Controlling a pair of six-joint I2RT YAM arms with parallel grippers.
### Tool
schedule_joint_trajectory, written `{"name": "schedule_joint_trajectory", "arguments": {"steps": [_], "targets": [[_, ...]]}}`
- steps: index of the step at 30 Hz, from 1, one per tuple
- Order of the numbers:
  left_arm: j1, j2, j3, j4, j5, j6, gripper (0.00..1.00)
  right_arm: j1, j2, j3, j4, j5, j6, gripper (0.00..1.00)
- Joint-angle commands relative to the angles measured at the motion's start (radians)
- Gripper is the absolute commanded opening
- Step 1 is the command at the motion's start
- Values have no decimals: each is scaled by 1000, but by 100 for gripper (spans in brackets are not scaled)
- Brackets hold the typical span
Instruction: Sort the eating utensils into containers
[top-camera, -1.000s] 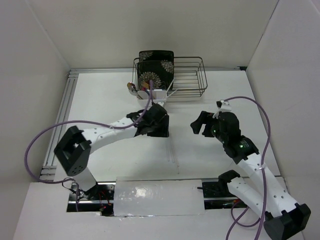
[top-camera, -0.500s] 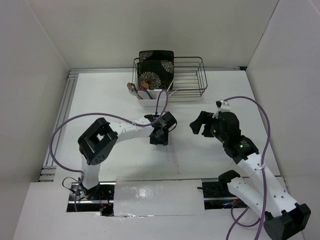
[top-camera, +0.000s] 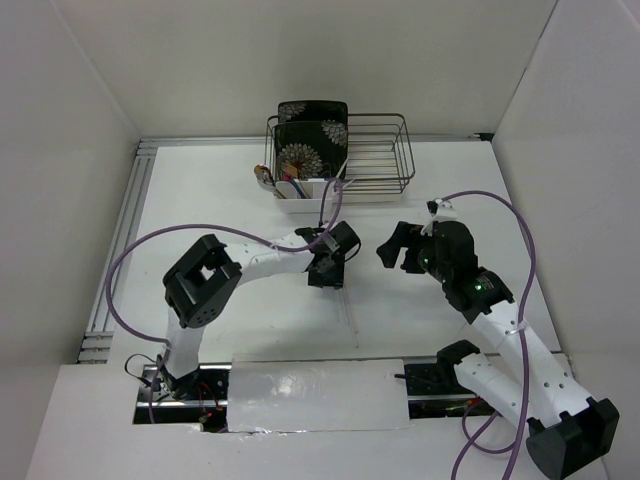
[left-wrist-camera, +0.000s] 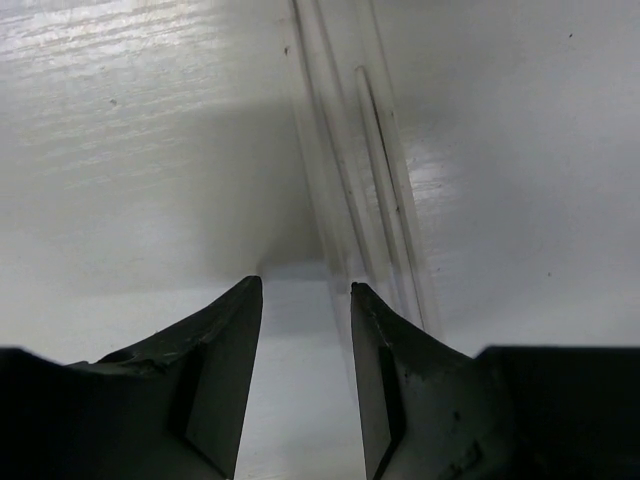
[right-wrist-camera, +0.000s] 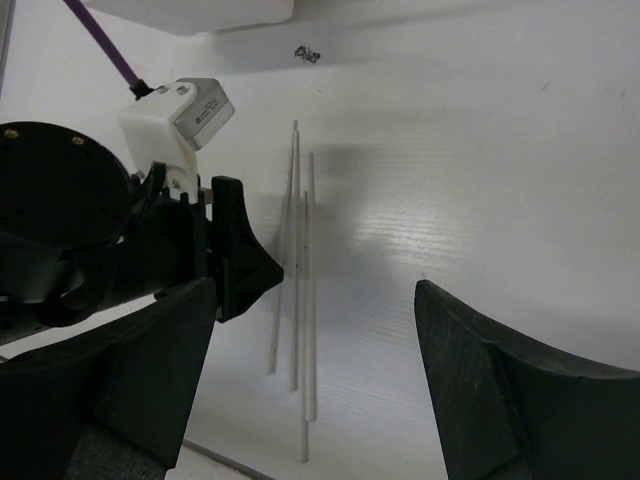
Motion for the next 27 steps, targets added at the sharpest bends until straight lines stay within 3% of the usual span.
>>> {"name": "schedule_joint_trajectory", "arguments": {"steps": [1, 6, 11, 15, 22, 27], "targets": [[-6, 57, 69, -14, 6, 2, 52, 5, 0, 7, 48, -6, -11, 86], [-13, 150, 138, -178, -69, -55, 46, 3, -9, 7, 39, -6, -12, 86], [-12, 151, 63, -195, -87, -84, 32, 3, -15, 7, 30, -6, -12, 86], [-13, 111, -6, -165, -81, -78, 27, 3, -9, -2, 42, -17, -3, 86], [-16, 85, -69, -76, -2, 46, 26, 5, 14, -13, 64, -39, 1, 86], [-20, 56, -123, -76, 11, 37, 28, 5, 44, -22, 82, -74, 21, 86]]}}
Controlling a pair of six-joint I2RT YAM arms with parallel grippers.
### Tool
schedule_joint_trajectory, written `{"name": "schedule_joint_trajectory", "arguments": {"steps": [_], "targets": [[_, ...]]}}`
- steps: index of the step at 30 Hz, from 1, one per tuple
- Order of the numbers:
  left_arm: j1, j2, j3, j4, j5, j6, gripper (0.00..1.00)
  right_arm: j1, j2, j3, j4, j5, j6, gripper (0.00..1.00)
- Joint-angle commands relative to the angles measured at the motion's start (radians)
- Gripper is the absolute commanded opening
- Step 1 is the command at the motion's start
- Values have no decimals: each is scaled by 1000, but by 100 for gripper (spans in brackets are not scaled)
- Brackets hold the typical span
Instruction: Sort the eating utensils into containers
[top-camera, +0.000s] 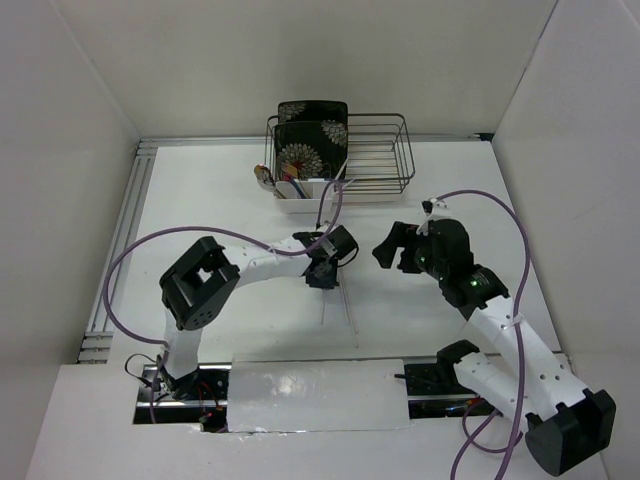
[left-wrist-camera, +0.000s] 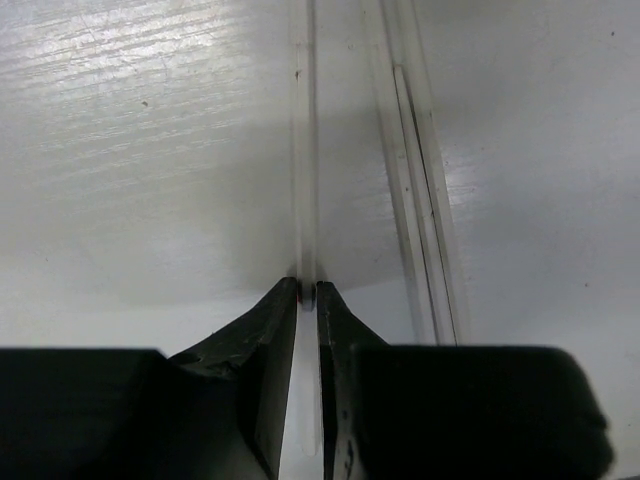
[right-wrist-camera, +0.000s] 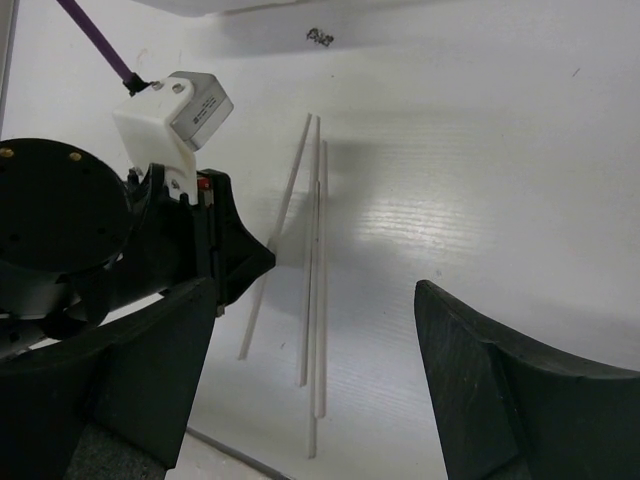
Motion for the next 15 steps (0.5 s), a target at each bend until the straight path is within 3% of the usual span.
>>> {"name": "schedule_joint_trajectory", "arguments": {"steps": [1, 3, 8, 15], "targets": [[-7, 39, -110, -68, 81, 47, 28, 5, 13, -19, 70, -33, 21, 86], [-7, 13, -145, -32, 100, 59, 28, 5, 21, -19, 71, -44, 36, 86], [-7, 20, -150, -27, 130, 67, 0, 3, 39, -19, 118, -88, 62, 86], [2, -190, -262, 86, 154, 67, 0, 6, 118, -7, 183, -213, 110, 84]]}}
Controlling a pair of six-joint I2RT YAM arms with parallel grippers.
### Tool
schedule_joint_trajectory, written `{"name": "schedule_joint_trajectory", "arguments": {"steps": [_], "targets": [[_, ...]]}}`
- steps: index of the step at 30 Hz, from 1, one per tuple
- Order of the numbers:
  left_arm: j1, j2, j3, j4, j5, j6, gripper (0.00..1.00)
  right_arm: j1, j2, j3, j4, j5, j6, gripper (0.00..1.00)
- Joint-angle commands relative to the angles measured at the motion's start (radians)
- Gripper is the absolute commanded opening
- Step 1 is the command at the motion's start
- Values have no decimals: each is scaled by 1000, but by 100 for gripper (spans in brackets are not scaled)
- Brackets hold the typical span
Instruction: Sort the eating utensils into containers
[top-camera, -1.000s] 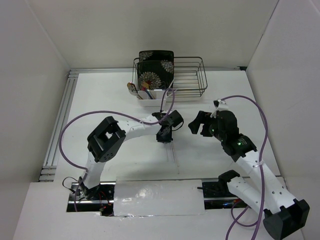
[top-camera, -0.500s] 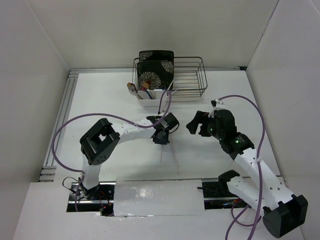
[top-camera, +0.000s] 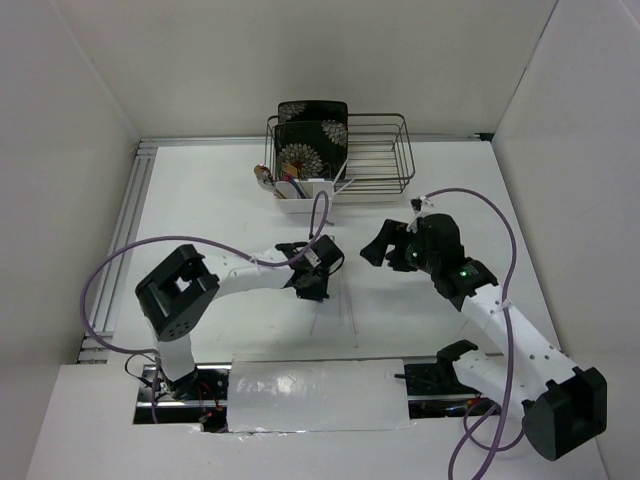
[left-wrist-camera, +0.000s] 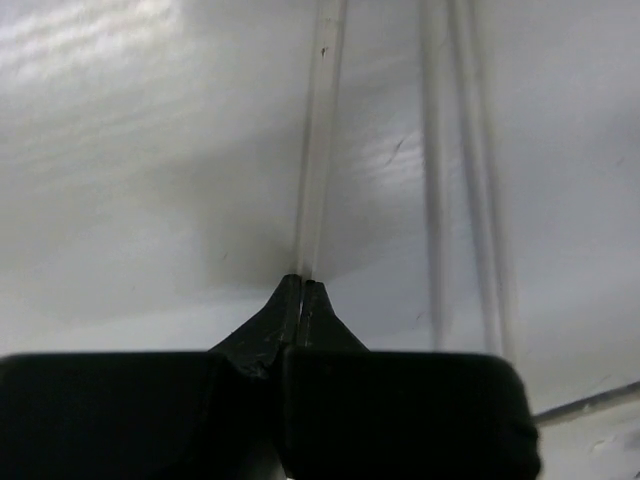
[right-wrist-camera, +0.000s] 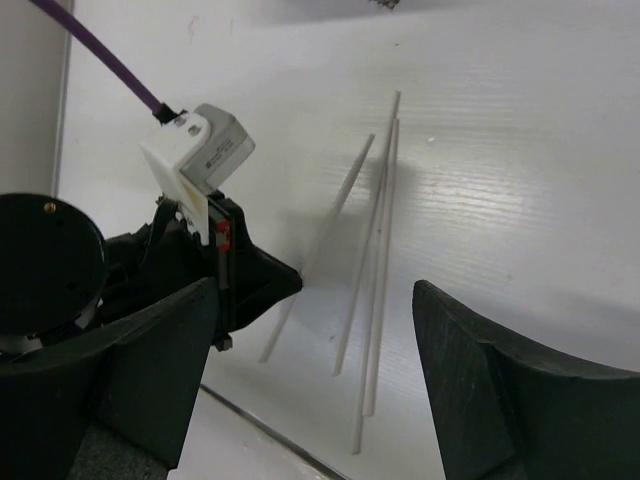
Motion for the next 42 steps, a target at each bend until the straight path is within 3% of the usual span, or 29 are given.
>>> {"name": "schedule_joint_trajectory", "arguments": {"steps": [1, 10, 16, 19, 20, 21, 25, 27, 33, 35, 42], "targets": [[4, -92, -67, -46, 40, 13, 0, 9, 29, 7, 104, -77, 55, 84], [16, -245, -51, -24, 60, 25, 0, 95, 137, 40, 185, -117, 77, 84], [21, -295, -42, 3, 89, 91, 1, 164, 204, 77, 156, -33, 92, 84], [16, -301, -75, -25, 106, 152, 12, 167, 177, 77, 134, 18, 92, 84], [12, -304, -94, -20, 108, 167, 18, 167, 166, 77, 122, 38, 89, 85], [6, -322, -115, -16, 106, 184, 29, 167, 161, 77, 104, 38, 89, 85], [-2, -391, -212, -10, 137, 198, 50, 161, 137, 67, 70, 61, 101, 86], [0, -407, -231, -7, 151, 197, 53, 161, 131, 58, 70, 61, 104, 86], [-60, -338, -232, -66, 131, 177, 53, 155, 120, 48, 50, 79, 109, 86], [-89, -289, -200, -140, 51, 148, 49, 152, 118, 39, 50, 79, 107, 86], [-117, -204, -139, -235, -24, 60, 41, 146, 85, 28, 28, 99, 118, 86]]}}
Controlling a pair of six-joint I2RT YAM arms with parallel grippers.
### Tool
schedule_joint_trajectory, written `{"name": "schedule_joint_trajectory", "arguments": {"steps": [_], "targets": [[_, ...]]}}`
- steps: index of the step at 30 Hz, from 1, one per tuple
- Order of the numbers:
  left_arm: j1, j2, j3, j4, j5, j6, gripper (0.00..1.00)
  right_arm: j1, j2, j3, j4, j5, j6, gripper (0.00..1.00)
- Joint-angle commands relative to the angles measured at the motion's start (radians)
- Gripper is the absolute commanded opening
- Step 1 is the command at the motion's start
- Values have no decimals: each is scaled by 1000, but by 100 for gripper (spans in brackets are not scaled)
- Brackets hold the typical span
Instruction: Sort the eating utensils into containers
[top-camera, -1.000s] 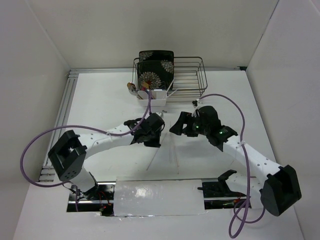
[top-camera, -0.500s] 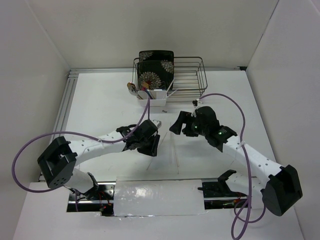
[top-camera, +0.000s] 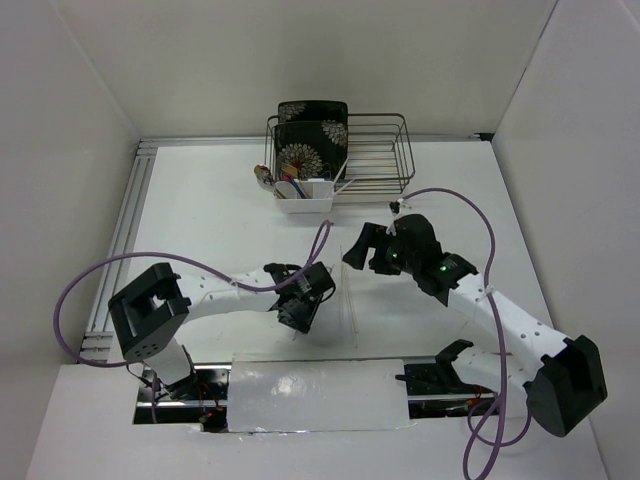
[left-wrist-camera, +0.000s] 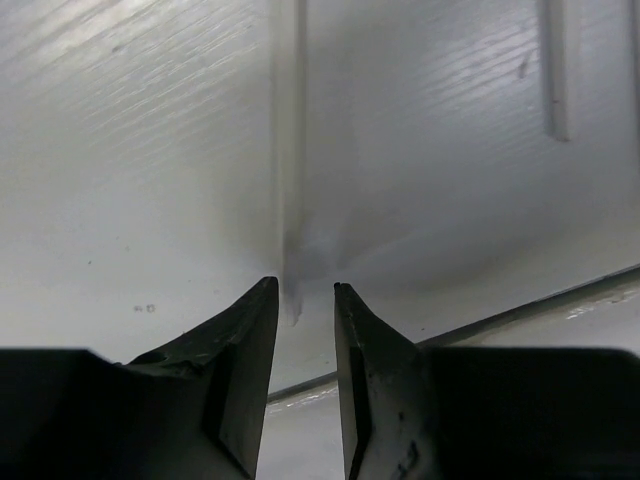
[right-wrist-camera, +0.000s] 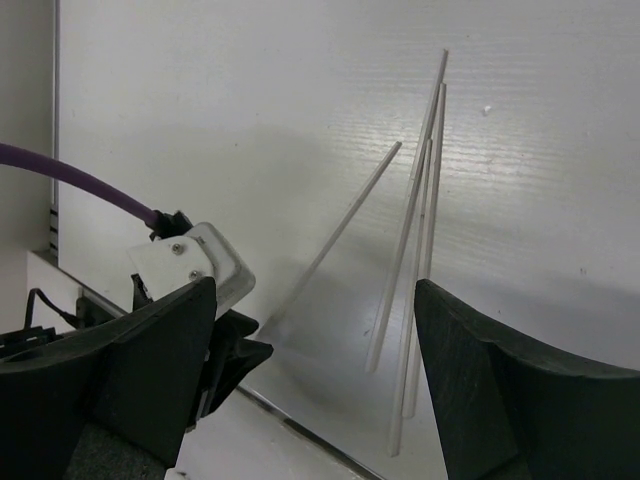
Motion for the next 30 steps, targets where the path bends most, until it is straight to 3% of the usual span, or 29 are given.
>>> {"name": "schedule_joint_trajectory", "arguments": {"steps": [1, 11, 21, 23, 25, 28, 30], "targets": [[1, -11, 31, -81, -65, -57, 41, -8, -47, 0, -17, 23, 17, 87], [-8, -2, -13, -69, -39, -78, 39, -8, -55, -22, -17, 23, 14, 86], [-42, 89, -41, -106, -17, -130, 30, -12, -50, -22, -26, 32, 7, 87], [-44, 94, -50, -85, -6, -129, 25, -13, -44, -13, -26, 23, 5, 87], [-44, 101, -58, -69, 11, -123, 12, -12, -32, -13, -14, 13, 7, 87], [-45, 100, -69, -52, 17, -129, 0, -12, -14, -13, 4, -21, 14, 87], [-47, 54, -84, -25, 20, -130, 0, -13, 3, -13, 14, -33, 17, 86]]}}
